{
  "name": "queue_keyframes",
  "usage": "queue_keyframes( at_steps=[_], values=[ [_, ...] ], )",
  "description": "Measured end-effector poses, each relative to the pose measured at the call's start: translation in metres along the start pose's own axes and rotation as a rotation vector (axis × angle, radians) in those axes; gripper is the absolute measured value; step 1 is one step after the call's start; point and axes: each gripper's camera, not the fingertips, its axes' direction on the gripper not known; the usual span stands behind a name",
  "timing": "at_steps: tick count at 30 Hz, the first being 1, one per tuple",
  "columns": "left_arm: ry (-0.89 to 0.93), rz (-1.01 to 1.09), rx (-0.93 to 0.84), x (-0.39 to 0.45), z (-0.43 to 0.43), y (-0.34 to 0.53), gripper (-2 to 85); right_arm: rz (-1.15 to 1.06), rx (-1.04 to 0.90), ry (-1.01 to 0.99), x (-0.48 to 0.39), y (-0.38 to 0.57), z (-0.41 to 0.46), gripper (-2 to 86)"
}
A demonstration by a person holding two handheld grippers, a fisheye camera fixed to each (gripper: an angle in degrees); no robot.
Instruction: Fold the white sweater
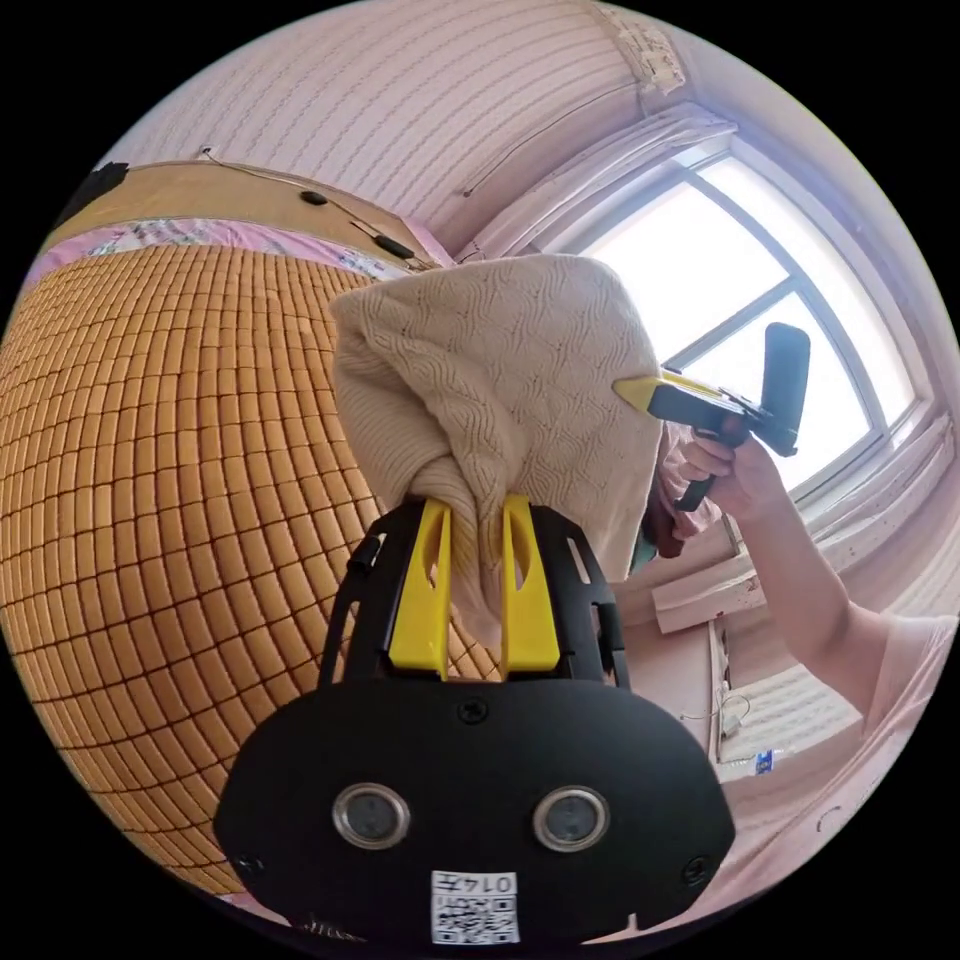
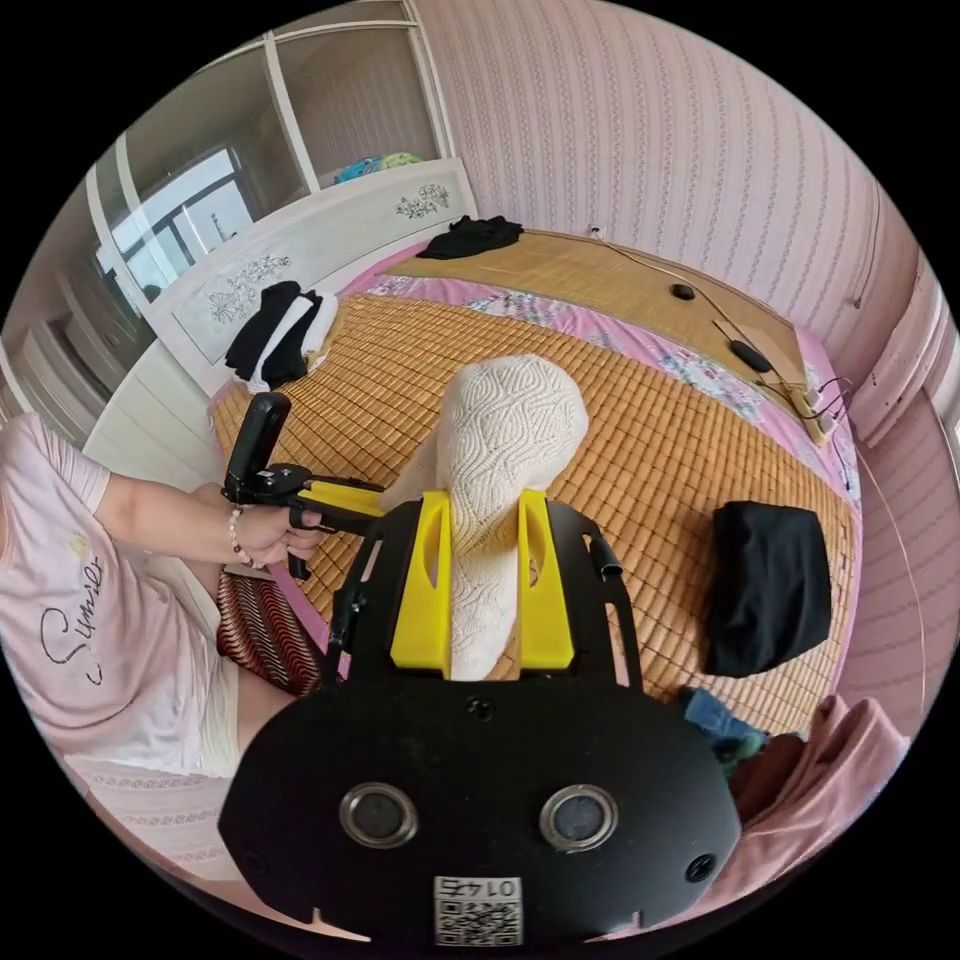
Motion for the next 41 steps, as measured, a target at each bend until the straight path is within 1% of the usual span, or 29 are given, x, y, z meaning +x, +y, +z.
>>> queue_keyframes(
  at_steps=[2,3,5,6,7,8,9,10,11,12,13,14,15,16,17,19,21,23,24,25,26,27,29,30,34,36,38,39,41],
  values=[
    [0.038,0.012,0.031,0.031,0.061,-0.061,7.7,0.003,-0.059,0.092,0.069,-0.022,-0.026,10.2],
    [0.049,0.014,0.037,0.039,0.077,-0.076,7.8,-0.001,-0.081,0.123,0.087,-0.029,-0.031,10.3],
    [0.069,0.063,0.061,0.074,0.139,-0.132,8.1,-0.014,-0.231,0.216,0.158,-0.059,-0.042,11.0],
    [0.064,0.08,0.053,0.082,0.157,-0.145,8.2,0.005,-0.272,0.261,0.177,-0.066,-0.043,11.0],
    [0.073,0.068,0.029,0.09,0.194,-0.17,8.6,0.078,-0.353,0.349,0.214,-0.077,-0.038,11.1],
    [0.086,0.017,-0.01,0.088,0.233,-0.19,9.0,0.199,-0.385,0.439,0.245,-0.083,-0.03,10.1],
    [0.074,0.002,-0.032,0.085,0.253,-0.198,9.3,0.264,-0.378,0.453,0.257,-0.083,-0.024,9.6],
    [0.015,-0.021,-0.122,0.078,0.293,-0.211,9.5,0.389,-0.342,0.401,0.275,-0.078,-0.005,7.2],
    [-0.036,-0.04,-0.26,0.069,0.327,-0.221,9.6,0.446,-0.318,0.293,0.283,-0.067,0.026,4.5],
    [-0.044,-0.043,-0.332,0.064,0.341,-0.223,9.7,0.447,-0.34,0.244,0.285,-0.059,0.047,3.0],
    [0.038,-0.04,-0.37,0.055,0.352,-0.226,9.8,0.462,-0.451,0.195,0.287,-0.039,0.093,1.0],
    [0.089,-0.053,-0.385,0.049,0.351,-0.228,9.1,0.469,-0.551,0.196,0.287,-0.017,0.133,0.0],
    [0.062,-0.026,-0.46,0.048,0.355,-0.227,8.8,0.484,-0.494,0.191,0.284,-0.008,0.139,-0.2],
    [0.01,0.048,-0.496,0.048,0.352,-0.223,8.2,0.487,-0.368,0.152,0.276,0.007,0.142,-0.5],
    [-0.02,0.09,-0.484,0.044,0.338,-0.218,7.6,0.528,-0.246,0.13,0.271,0.018,0.138,-0.5],
    [-0.024,0.092,-0.456,0.033,0.309,-0.209,7.2,0.53,-0.15,0.109,0.258,0.026,0.128,-0.3],
    [-0.005,0.084,-0.465,0.024,0.271,-0.198,7.4,0.505,-0.082,0.2,0.229,0.028,0.113,-0.1],
    [-0.039,0.153,-0.414,0.025,0.192,-0.174,7.0,0.428,-0.004,0.316,0.168,0.03,0.101,0.2],
    [-0.061,0.183,-0.405,0.027,0.171,-0.166,6.8,0.402,0.013,0.324,0.15,0.031,0.101,0.3],
    [-0.117,0.261,-0.375,0.035,0.129,-0.149,6.6,0.343,0.019,0.314,0.111,0.031,0.107,0.6],
    [-0.186,0.335,-0.341,0.044,0.091,-0.132,6.5,0.315,0.012,0.285,0.071,0.031,0.116,1.1],
    [-0.205,0.36,-0.327,0.048,0.074,-0.124,6.5,0.311,0.01,0.263,0.05,0.031,0.122,1.3],
    [-0.219,0.434,-0.247,0.064,0.007,-0.091,6.6,0.289,0.011,0.123,-0.032,0.036,0.143,4.9],
    [-0.219,0.441,-0.228,0.067,-0.009,-0.082,6.7,0.274,0.028,0.09,-0.053,0.038,0.146,5.3],
    [-0.222,0.466,-0.102,0.079,-0.129,-0.006,7.1,0.199,0.158,0.01,-0.186,0.049,0.168,6.6],
    [-0.268,0.453,-0.024,0.081,-0.193,0.036,6.7,0.155,0.155,-0.048,-0.239,0.045,0.179,7.4],
    [-0.365,0.408,0.094,0.075,-0.284,0.101,5.6,0.099,0.163,-0.119,-0.307,0.036,0.188,7.8],
    [-0.391,0.4,0.117,0.073,-0.306,0.117,5.2,0.084,0.165,-0.125,-0.322,0.033,0.19,7.9],
    [-0.52,0.301,0.204,0.054,-0.39,0.18,4.1,0.014,0.141,-0.165,-0.372,0.017,0.2,8.0]
  ],
)
